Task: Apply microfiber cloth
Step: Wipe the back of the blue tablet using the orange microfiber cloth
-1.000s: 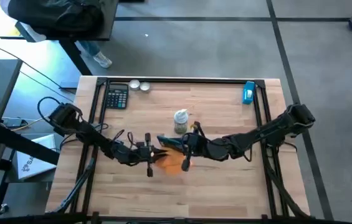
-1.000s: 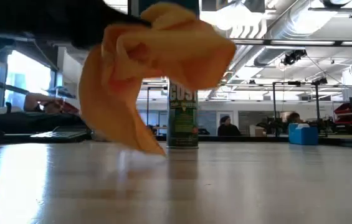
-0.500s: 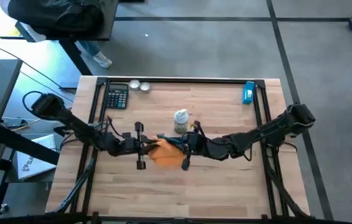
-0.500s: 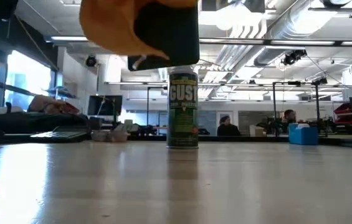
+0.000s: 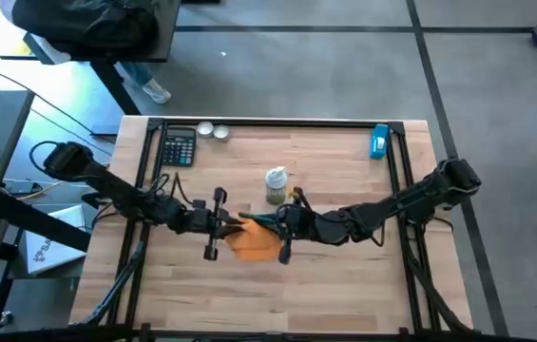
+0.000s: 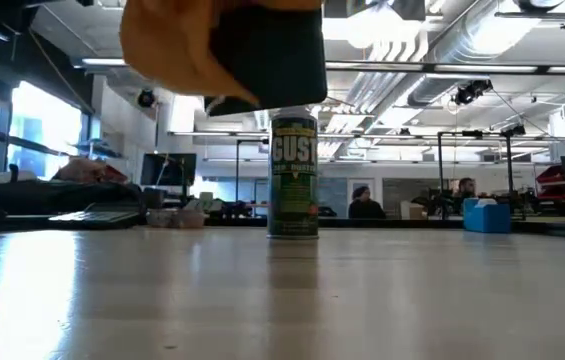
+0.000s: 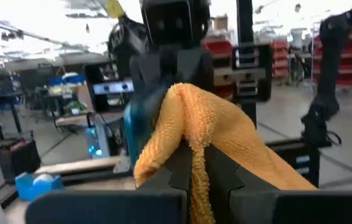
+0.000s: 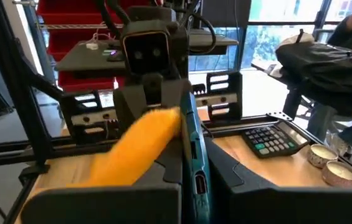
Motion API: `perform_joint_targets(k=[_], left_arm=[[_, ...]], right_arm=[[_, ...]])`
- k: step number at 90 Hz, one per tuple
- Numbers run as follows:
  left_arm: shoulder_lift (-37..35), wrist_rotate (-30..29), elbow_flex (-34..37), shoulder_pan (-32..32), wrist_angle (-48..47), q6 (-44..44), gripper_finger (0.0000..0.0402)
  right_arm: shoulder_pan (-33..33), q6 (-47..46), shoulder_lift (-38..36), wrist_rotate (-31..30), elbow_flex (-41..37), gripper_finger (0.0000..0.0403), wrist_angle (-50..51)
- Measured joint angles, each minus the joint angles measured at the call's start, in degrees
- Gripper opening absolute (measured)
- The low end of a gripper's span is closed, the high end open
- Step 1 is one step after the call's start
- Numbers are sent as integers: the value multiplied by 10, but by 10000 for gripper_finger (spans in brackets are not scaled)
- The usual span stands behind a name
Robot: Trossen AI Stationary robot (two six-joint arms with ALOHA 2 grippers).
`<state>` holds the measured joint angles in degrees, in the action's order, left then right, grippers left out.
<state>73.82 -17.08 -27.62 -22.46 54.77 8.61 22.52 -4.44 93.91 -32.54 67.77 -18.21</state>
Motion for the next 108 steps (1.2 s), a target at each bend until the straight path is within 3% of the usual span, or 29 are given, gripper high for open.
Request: perform_joint_targets(k=[24, 75, 108], left_arm=[[11, 0, 0, 0, -56, -31, 0], [154, -1, 0, -2, -51, -116, 0], [146, -4, 0, -23, -6, -105, 0]], right_arm=[[0, 6, 0, 1, 0, 0, -1], [0, 19, -12, 16, 0, 0, -5], [0, 11, -26, 15, 0, 0, 17]])
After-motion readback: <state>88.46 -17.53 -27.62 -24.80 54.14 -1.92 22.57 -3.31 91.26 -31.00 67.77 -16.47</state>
